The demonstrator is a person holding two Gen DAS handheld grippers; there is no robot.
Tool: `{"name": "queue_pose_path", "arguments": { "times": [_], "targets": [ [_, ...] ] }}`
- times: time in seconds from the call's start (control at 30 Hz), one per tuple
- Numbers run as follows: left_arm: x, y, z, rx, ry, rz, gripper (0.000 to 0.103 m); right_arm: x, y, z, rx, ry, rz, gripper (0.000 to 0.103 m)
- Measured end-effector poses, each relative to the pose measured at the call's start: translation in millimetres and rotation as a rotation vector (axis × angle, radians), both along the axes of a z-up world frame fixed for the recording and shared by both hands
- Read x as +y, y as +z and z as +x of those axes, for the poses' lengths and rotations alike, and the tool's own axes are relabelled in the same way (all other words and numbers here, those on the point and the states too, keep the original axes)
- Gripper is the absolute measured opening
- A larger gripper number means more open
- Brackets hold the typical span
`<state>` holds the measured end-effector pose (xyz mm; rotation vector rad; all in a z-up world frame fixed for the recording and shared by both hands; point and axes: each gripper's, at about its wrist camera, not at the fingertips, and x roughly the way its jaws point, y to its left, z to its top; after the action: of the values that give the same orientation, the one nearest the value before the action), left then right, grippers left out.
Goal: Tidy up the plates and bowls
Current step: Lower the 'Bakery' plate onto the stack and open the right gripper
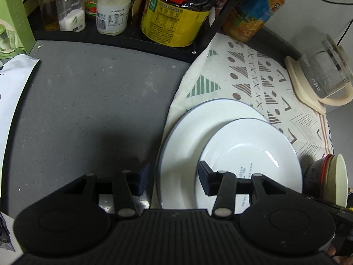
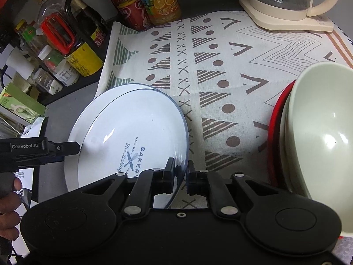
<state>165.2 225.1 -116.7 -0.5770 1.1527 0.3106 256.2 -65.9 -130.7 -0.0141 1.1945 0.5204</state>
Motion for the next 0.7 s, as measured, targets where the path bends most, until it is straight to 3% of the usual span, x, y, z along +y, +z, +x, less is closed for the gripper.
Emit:
{"name": "queue_pose_path", "arguments": {
  "times": [0.17,0.47,0.7],
  "targets": [
    [5.5,-9.9,-0.8,-0.008,-0.009,-0.061,0.046,3.8,-1.6,-0.2,-0.003,0.005,-0.012,0.011],
    [9.7,-8.7,-0.1,-0.029,-0.013,-0.054,0.036,10.5,-13.6,1.0,0.021,0.003,-0.040,0.029],
    [11.9,-6.4,0.2,-0.032,-0.006,-0.043,0.029,14.0,-20.1,1.7,0.039,0.003,-0.014,0.030]
  ]
}}
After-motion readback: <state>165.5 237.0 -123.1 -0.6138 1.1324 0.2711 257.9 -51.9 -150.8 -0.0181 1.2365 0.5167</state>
